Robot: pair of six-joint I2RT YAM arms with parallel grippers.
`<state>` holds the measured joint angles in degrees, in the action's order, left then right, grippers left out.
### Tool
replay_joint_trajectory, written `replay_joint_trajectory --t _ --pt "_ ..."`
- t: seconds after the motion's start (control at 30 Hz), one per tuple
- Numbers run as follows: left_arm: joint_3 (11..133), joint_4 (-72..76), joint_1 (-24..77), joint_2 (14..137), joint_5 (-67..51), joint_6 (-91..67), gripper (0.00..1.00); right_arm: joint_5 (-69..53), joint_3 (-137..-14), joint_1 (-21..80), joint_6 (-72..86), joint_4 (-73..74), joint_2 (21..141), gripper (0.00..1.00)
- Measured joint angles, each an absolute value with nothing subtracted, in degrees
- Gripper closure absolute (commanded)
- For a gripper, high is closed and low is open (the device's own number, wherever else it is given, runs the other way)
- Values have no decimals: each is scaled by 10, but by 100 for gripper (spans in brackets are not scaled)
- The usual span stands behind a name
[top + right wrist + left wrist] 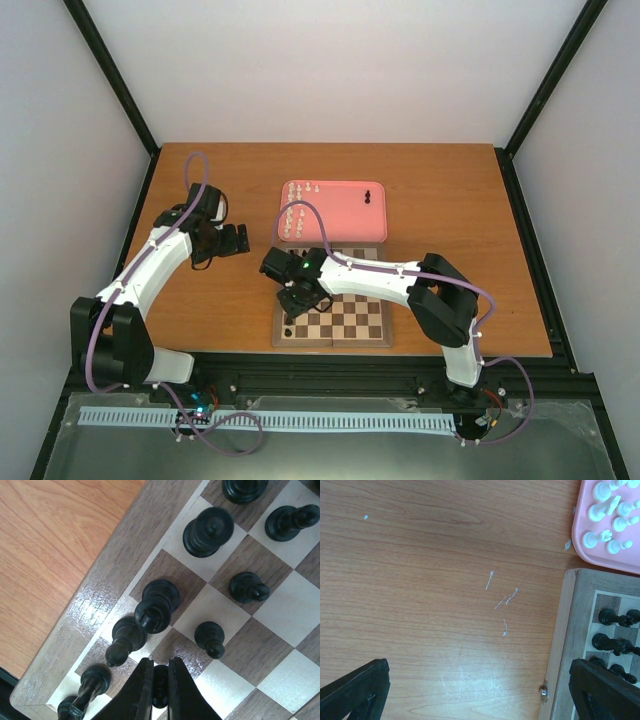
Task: Set up the chess pieces on the board
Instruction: Place the chess piece on the chessboard.
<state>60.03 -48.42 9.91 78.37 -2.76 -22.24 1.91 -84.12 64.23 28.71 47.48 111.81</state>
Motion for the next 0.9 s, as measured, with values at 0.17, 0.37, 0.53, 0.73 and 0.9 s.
replay_joint_trajectory --t 0.17,0.37,0.53,0.73,0.9 --pt "598 -483 99 784 -28 -222 0 24 -841 642 287 479 1118 93" --pt "597 -482 99 784 -28 -222 0 23 -841 642 285 480 1118 92" --pt "597 -482 99 784 -28 -222 0 23 -839 642 285 479 1118 90" --pt "597 -481 99 784 -28 -222 0 21 -828 642 285 478 1118 86" --pt "597 -481 99 784 -27 -222 0 19 -821 641 285 478 1118 82"
